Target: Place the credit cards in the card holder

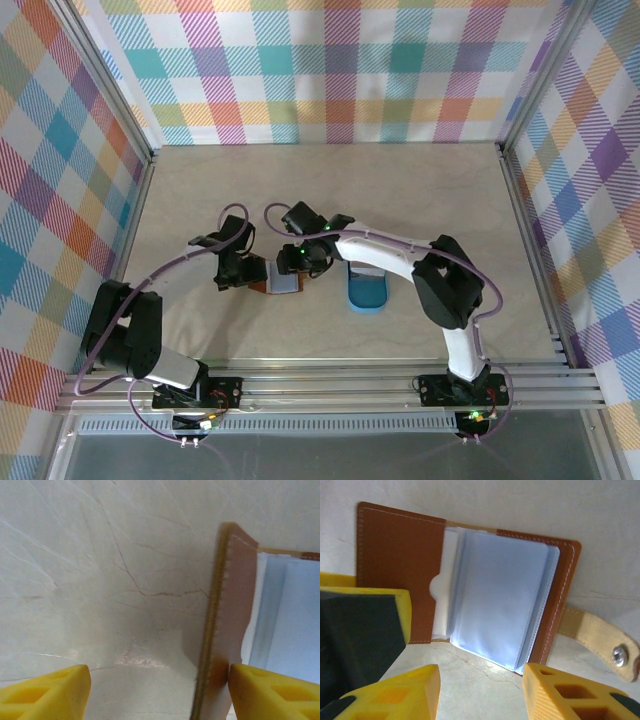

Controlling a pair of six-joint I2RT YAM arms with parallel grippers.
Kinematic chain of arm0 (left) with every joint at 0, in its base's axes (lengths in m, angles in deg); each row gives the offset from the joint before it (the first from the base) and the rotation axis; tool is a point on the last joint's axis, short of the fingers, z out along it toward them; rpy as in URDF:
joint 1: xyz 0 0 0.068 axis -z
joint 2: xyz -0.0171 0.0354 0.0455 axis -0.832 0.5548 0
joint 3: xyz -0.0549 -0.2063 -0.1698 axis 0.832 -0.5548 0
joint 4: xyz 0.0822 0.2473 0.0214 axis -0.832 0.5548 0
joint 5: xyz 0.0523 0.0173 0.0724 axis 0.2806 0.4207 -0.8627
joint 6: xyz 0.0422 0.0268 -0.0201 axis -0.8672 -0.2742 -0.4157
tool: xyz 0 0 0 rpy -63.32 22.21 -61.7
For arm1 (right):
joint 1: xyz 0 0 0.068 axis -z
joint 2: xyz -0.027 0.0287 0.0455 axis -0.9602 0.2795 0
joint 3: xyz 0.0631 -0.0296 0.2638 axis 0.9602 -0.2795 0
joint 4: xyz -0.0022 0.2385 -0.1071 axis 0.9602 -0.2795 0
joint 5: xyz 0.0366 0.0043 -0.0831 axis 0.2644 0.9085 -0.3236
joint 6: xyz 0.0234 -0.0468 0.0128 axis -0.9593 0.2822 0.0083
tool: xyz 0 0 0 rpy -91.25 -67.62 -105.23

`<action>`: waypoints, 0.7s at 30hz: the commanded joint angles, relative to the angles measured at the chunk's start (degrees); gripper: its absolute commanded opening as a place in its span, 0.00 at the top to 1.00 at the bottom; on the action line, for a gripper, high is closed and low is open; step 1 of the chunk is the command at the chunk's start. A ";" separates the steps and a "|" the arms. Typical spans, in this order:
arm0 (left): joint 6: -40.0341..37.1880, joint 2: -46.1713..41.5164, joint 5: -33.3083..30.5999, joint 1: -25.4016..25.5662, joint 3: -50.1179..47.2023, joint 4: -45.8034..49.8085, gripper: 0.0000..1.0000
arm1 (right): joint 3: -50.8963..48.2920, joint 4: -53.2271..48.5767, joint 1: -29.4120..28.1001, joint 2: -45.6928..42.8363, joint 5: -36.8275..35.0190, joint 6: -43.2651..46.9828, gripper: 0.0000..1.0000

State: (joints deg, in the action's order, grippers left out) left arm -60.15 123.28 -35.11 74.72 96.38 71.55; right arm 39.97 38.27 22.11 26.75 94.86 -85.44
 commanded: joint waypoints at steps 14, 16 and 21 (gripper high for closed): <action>4.29 -7.19 9.01 -1.00 -6.06 -7.22 0.48 | 4.27 -4.41 -0.11 3.28 -2.37 -0.01 0.53; 4.55 -9.00 8.71 -1.01 -6.15 -7.23 0.48 | 4.16 -4.44 -0.11 3.20 -2.56 -0.03 0.53; 4.99 -12.80 7.26 -1.36 -5.78 -5.69 0.47 | 3.89 -4.40 -0.11 3.01 -2.61 0.06 0.54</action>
State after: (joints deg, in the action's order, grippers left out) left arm -56.20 112.64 -27.28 74.37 90.68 64.95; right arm 42.95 35.21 21.98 29.20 92.92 -85.79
